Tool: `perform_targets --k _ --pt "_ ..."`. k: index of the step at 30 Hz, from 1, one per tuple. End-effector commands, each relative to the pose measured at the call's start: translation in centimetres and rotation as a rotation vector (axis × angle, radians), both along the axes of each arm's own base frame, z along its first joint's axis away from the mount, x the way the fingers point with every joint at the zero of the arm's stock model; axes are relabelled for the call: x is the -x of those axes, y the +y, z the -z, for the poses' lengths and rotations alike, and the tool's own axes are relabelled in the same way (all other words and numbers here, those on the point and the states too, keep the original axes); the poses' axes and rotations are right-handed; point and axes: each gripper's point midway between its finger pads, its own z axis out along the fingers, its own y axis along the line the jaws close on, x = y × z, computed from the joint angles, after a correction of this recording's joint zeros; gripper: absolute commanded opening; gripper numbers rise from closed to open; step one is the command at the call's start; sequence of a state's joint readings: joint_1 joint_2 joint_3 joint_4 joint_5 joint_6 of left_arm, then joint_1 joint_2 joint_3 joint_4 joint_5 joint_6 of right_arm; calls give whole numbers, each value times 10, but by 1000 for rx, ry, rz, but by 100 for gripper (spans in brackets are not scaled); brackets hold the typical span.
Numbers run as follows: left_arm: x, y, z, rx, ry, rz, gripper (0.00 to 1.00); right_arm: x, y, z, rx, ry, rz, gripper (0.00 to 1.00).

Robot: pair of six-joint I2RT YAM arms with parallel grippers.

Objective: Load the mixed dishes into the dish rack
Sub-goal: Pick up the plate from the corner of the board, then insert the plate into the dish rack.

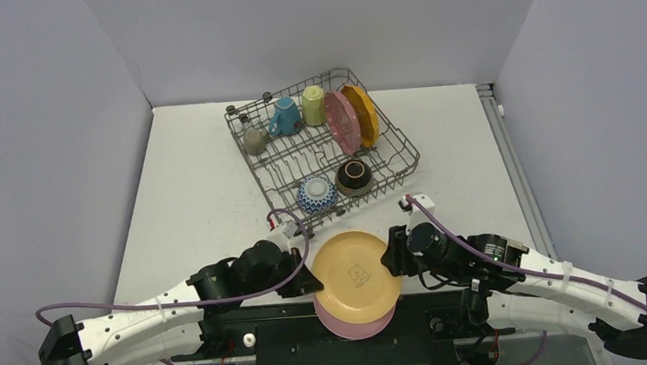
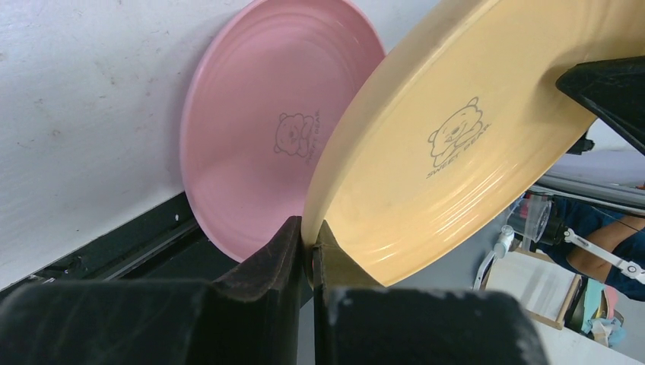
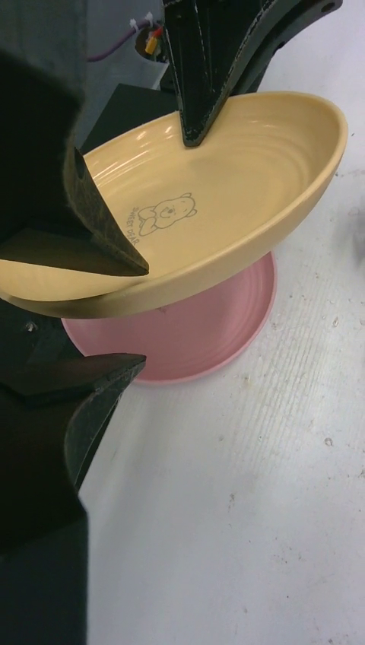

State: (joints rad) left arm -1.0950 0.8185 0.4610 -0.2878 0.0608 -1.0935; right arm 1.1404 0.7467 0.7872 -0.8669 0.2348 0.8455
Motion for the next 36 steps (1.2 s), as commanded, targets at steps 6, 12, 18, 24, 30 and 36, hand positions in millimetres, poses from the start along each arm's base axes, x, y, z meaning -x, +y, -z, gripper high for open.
perform_targets --k 6,12,18,24,30,36 --pt "-2 -10 -38 120 -85 60 0 8 15 -15 -138 4 -56 39" --pt "1 -11 -41 130 -87 88 0 14 21 -22 -210 24 -84 37" --pt "1 -8 -43 120 -96 87 0 18 20 -22 -218 43 -86 27" --pt "1 -7 -46 118 -104 88 0 20 22 -19 -215 61 -91 15" --pt "-1 -7 -51 112 -116 90 0 20 28 -20 -202 67 -113 0" --pt "-3 -3 -52 86 -127 84 10 11 25 -30 -185 29 -80 0"
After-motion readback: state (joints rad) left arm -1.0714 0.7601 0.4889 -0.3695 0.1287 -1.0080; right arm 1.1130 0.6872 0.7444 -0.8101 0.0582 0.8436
